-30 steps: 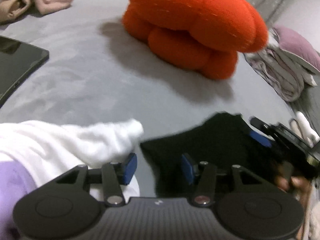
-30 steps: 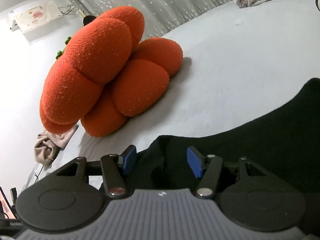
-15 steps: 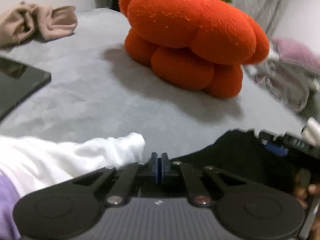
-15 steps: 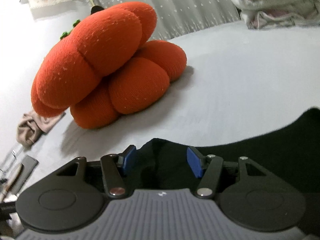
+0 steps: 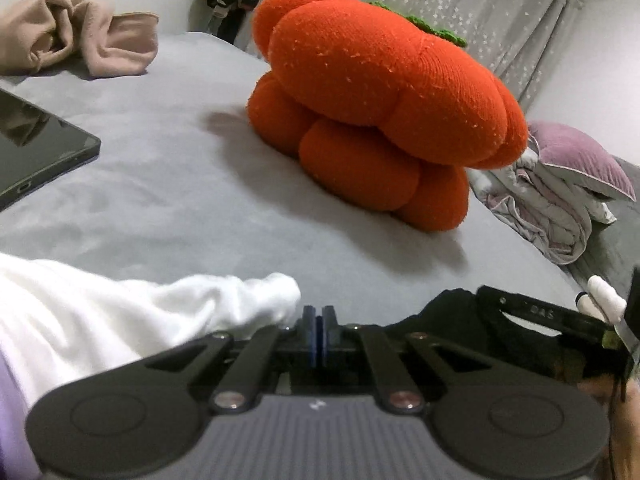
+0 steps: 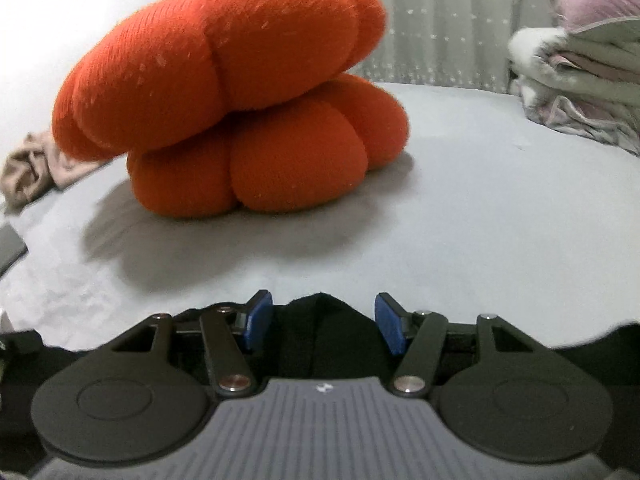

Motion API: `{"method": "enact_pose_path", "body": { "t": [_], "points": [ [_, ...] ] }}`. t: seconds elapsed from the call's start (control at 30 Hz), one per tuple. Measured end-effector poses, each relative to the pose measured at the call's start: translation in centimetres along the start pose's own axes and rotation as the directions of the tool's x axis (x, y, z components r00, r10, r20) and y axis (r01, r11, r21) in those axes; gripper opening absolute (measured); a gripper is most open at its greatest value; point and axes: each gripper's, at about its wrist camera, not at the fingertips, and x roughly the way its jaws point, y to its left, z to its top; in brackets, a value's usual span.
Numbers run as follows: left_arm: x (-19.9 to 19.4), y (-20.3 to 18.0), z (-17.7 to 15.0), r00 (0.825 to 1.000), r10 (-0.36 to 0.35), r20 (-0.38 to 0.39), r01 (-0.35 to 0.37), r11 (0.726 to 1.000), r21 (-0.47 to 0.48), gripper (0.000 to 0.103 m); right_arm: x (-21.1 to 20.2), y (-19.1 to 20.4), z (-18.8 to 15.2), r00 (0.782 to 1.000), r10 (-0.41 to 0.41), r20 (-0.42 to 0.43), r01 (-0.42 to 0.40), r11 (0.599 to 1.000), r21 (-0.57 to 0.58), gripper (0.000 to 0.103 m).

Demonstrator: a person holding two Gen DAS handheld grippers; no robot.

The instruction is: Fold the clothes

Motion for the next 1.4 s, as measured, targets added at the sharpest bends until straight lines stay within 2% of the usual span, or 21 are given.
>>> {"method": "enact_pose_path", "body": {
  "t": [0.1,0.13,0.17,0.2,0.3,0.43,0.5,0.6,0.7,0.73,0.9,1.07,1.1,1.17,1.2,1.23,1.27,1.4],
  "points": [
    [0.2,-0.2,0.1,1.000,0.006,0.000,-0.006,1.000,0.009,0.002,0.7,0.1,-0.3,1.000,0.014,-0.016,-0.014,1.000,-0.022,0.040],
    [0.2,-0.2,0.1,1.000,0.009,0.001,-0.009,1.000,0.008,0.002,0.7,0.0,-0.3,1.000,0.023,-0.012,-0.023,0.999,-0.023,0.021],
    [0.2,-0.3,0.1,1.000,0.011,0.005,-0.011,1.000,0.009,0.002,0.6,-0.1,-0.3,0.999,0.032,-0.010,-0.033,0.999,-0.016,0.011],
    [0.1,-0.4,0.2,1.000,0.016,0.020,-0.017,1.000,0.012,0.002,0.5,-0.3,-0.3,0.999,0.042,-0.007,-0.042,0.999,-0.009,0.008],
    [-0.6,-0.9,0.4,0.994,0.029,0.102,-0.033,0.999,0.038,0.002,0.0,-0.4,0.0,0.999,0.016,0.033,-0.016,1.000,0.011,0.007],
    [-1.5,-1.1,0.6,0.977,0.052,0.208,-0.065,0.996,0.057,0.002,-1.2,-0.5,0.5,0.989,-0.036,0.142,0.034,0.999,0.013,0.006],
    [-1.4,-1.0,0.8,0.971,0.066,0.232,-0.082,0.995,0.057,0.002,-1.4,-0.4,0.5,0.982,-0.058,0.180,0.057,0.998,0.011,0.006],
    [-0.2,-0.9,0.9,0.975,0.112,0.190,-0.125,0.990,0.058,0.002,-0.4,0.0,0.5,0.985,-0.061,0.164,0.063,0.998,-0.004,0.006],
    [1.0,0.0,1.1,0.982,0.145,0.124,-0.147,0.989,0.013,0.002,1.6,0.0,0.6,0.996,-0.071,0.051,0.072,0.997,-0.012,0.007],
    [1.2,0.4,1.2,0.983,0.145,0.114,-0.145,0.989,-0.006,0.002,2.0,-0.3,0.6,0.997,-0.069,0.025,0.070,0.998,-0.003,0.007],
    [1.6,0.5,1.2,0.984,0.155,0.093,-0.155,0.988,-0.009,0.002,1.9,-0.8,0.8,0.999,-0.050,0.011,0.050,0.998,0.029,0.008],
    [1.5,0.2,1.1,0.984,0.147,0.099,-0.148,0.989,0.009,0.008,2.0,-0.4,0.8,0.998,-0.063,0.012,0.063,0.998,0.008,0.016],
    [1.5,0.1,1.2,0.985,0.142,0.101,-0.145,0.989,0.016,0.010,1.9,-0.4,0.8,0.998,-0.066,0.013,0.066,0.998,0.009,0.020],
    [1.5,-0.1,1.2,0.986,0.134,0.102,-0.137,0.990,0.029,0.019,1.8,-0.4,0.6,0.997,-0.072,0.015,0.071,0.997,0.010,0.037],
    [1.5,-0.2,1.2,0.986,0.129,0.103,-0.133,0.990,0.036,0.021,1.8,-0.5,0.6,0.997,-0.074,0.014,0.074,0.997,0.012,0.057],
    [1.5,-0.3,1.2,0.987,0.124,0.103,-0.129,0.991,0.043,0.027,1.8,-0.5,0.6,0.997,-0.077,0.013,0.077,0.997,0.015,0.066],
    [1.5,-0.4,1.2,0.987,0.121,0.103,-0.126,0.991,0.049,0.031,1.9,-0.5,0.6,0.997,-0.078,0.009,0.077,0.997,0.017,0.067],
    [1.6,-0.5,1.2,0.989,0.110,0.101,-0.116,0.991,0.060,0.036,1.9,-0.5,0.7,0.997,-0.079,0.010,0.079,0.997,0.020,0.067]
  ]
}}
